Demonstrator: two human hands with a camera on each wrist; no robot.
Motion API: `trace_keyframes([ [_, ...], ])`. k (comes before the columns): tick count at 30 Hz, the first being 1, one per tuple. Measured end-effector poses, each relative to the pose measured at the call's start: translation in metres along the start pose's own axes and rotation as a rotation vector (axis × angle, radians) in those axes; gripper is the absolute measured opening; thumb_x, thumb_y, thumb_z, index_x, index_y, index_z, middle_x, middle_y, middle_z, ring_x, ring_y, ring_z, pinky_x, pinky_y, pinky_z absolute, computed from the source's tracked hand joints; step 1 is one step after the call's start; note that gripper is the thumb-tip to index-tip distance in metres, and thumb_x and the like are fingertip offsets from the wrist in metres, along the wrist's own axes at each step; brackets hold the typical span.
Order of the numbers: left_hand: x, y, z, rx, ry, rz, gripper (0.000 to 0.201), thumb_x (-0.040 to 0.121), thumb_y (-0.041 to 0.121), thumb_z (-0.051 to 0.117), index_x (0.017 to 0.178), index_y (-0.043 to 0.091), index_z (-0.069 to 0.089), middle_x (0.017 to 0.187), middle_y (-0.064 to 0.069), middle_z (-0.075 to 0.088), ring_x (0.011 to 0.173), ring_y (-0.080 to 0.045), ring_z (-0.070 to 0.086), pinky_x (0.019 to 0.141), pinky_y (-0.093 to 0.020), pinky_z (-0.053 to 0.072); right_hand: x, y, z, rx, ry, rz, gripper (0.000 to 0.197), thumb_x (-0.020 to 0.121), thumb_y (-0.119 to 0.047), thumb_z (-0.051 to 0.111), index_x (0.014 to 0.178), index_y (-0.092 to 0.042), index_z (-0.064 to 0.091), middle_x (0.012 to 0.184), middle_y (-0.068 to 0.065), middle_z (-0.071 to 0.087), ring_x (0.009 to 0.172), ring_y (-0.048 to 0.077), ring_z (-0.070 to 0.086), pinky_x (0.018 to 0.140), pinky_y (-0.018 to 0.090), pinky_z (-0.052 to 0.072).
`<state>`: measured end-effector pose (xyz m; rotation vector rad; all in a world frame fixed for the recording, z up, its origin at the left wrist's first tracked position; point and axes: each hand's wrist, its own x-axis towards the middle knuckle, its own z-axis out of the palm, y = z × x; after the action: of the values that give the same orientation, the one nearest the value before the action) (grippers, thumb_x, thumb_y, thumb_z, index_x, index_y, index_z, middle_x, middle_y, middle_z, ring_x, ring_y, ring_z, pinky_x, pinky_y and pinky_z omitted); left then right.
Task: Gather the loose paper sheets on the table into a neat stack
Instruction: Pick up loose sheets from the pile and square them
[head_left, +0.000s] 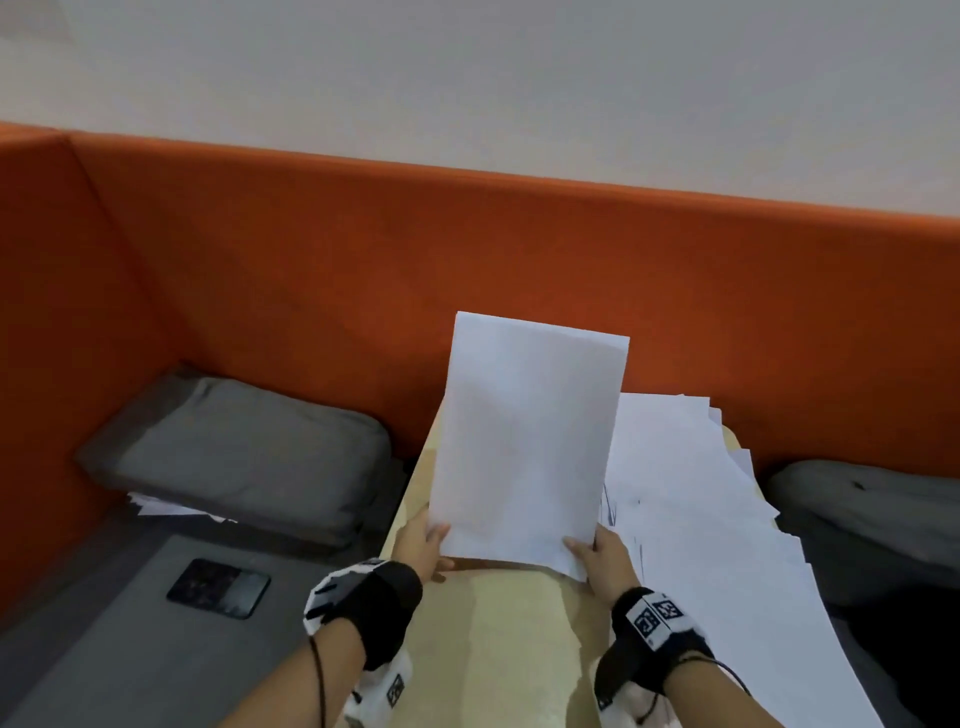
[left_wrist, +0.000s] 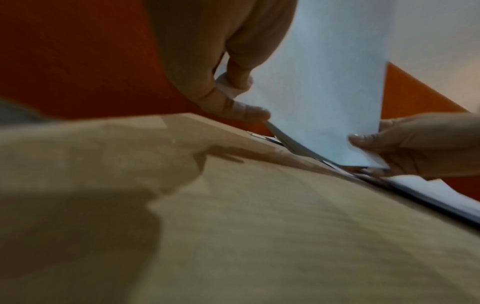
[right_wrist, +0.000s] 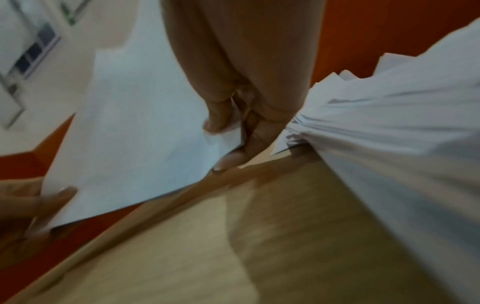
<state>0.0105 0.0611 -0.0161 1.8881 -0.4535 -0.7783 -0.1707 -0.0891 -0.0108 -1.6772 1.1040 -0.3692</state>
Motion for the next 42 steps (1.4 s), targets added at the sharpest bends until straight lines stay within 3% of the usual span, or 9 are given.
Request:
trace_keyframes([
  [9, 0.002, 0.003, -0.013, 0.418, -0.228, -0.25, 0.035, 0.097, 0.019, 0.046, 0.126, 0.002, 0.039, 0.104, -0.009, 0.055, 0.047, -0.003, 0.058, 0.042, -0.012, 0.043, -0.007, 0.001, -0.003, -0.266, -0.251, 0.3, 0.019, 0.091, -0.015, 0.059, 0.105, -0.003, 0.055, 0.094, 0.005, 0.061, 0.085, 0.022, 0.058, 0.067, 0.025, 0.048],
  [13, 0.008, 0.005, -0.019, 0.574, -0.28, -0.227, 0.043, 0.092, 0.029, 0.055, 0.123, 0.002, 0.045, 0.116, -0.016, 0.06, 0.096, -0.027, 0.064, 0.077, -0.031, 0.051, -0.013, 0.0, -0.007, -0.291, -0.331, 0.279, 0.036, 0.089, -0.018, 0.062, 0.122, -0.007, 0.053, 0.116, 0.008, 0.063, 0.106, 0.027, 0.06, 0.092, 0.035, 0.051],
  [17, 0.016, 0.005, -0.017, 0.426, -0.186, -0.174, 0.04, 0.09, 0.019, 0.058, 0.123, 0.0, 0.046, 0.121, -0.013, 0.058, 0.105, -0.028, 0.058, 0.077, -0.027, 0.046, -0.033, 0.005, -0.004, -0.271, -0.396, 0.348, 0.024, 0.088, -0.019, 0.064, 0.108, -0.007, 0.057, 0.102, 0.005, 0.063, 0.086, 0.021, 0.065, 0.07, 0.027, 0.058],
  [20, 0.014, 0.002, -0.018, 0.431, -0.132, -0.176, 0.035, 0.089, 0.007, 0.059, 0.121, 0.001, 0.044, 0.117, -0.015, 0.057, 0.101, -0.026, 0.056, 0.077, -0.025, 0.041, -0.046, 0.005, 0.0, -0.387, -0.439, 0.315, 0.027, 0.087, -0.022, 0.065, 0.107, -0.004, 0.058, 0.102, 0.007, 0.064, 0.093, 0.022, 0.062, 0.076, 0.028, 0.055],
  [29, -0.001, -0.001, -0.041, 0.577, -0.358, -0.178, 0.048, 0.085, 0.016, 0.066, 0.122, 0.005, 0.037, 0.114, -0.018, 0.059, 0.11, -0.036, 0.058, 0.088, -0.04, 0.049, -0.007, -0.001, 0.015, -0.412, -0.108, 0.254, 0.047, 0.086, -0.016, 0.063, 0.125, 0.001, 0.043, 0.126, 0.014, 0.054, 0.115, 0.028, 0.052, 0.088, 0.03, 0.044],
  [31, -0.005, -0.004, -0.046, 0.612, -0.427, -0.179, 0.039, 0.085, 0.017, 0.066, 0.116, 0.007, 0.044, 0.115, -0.013, 0.06, 0.103, -0.028, 0.062, 0.085, -0.033, 0.05, -0.005, -0.002, 0.017, -0.44, -0.115, 0.263, 0.05, 0.086, -0.013, 0.063, 0.128, 0.0, 0.041, 0.128, 0.014, 0.052, 0.119, 0.029, 0.051, 0.092, 0.03, 0.042],
  [35, -0.003, -0.001, -0.051, 0.551, -0.5, -0.266, 0.011, 0.09, 0.012, 0.059, 0.081, 0.008, 0.053, 0.083, -0.014, 0.061, 0.048, -0.01, 0.06, 0.049, -0.02, 0.049, -0.001, 0.004, 0.007, -0.41, -0.148, 0.292, 0.046, 0.083, -0.01, 0.067, 0.123, 0.001, 0.047, 0.124, 0.014, 0.057, 0.11, 0.028, 0.056, 0.09, 0.031, 0.046],
  [39, 0.0, 0.001, -0.044, 0.592, -0.345, -0.175, 0.034, 0.088, 0.025, 0.061, 0.111, 0.002, 0.051, 0.096, -0.011, 0.061, 0.086, -0.025, 0.06, 0.072, -0.03, 0.047, -0.009, 0.01, 0.004, -0.388, -0.257, 0.306, 0.04, 0.081, -0.008, 0.07, 0.117, -0.002, 0.053, 0.113, 0.007, 0.061, 0.099, 0.023, 0.056, 0.084, 0.029, 0.045],
  [42, -0.004, 0.003, -0.032, 0.663, -0.268, -0.154, 0.04, 0.09, 0.019, 0.058, 0.12, -0.001, 0.041, 0.094, -0.013, 0.06, 0.09, -0.028, 0.059, 0.072, -0.03, 0.045, -0.017, 0.013, 0.007, -0.402, -0.269, 0.288, 0.028, 0.08, -0.009, 0.071, 0.102, -0.005, 0.054, 0.102, 0.005, 0.057, 0.094, 0.021, 0.053, 0.08, 0.027, 0.043],
])
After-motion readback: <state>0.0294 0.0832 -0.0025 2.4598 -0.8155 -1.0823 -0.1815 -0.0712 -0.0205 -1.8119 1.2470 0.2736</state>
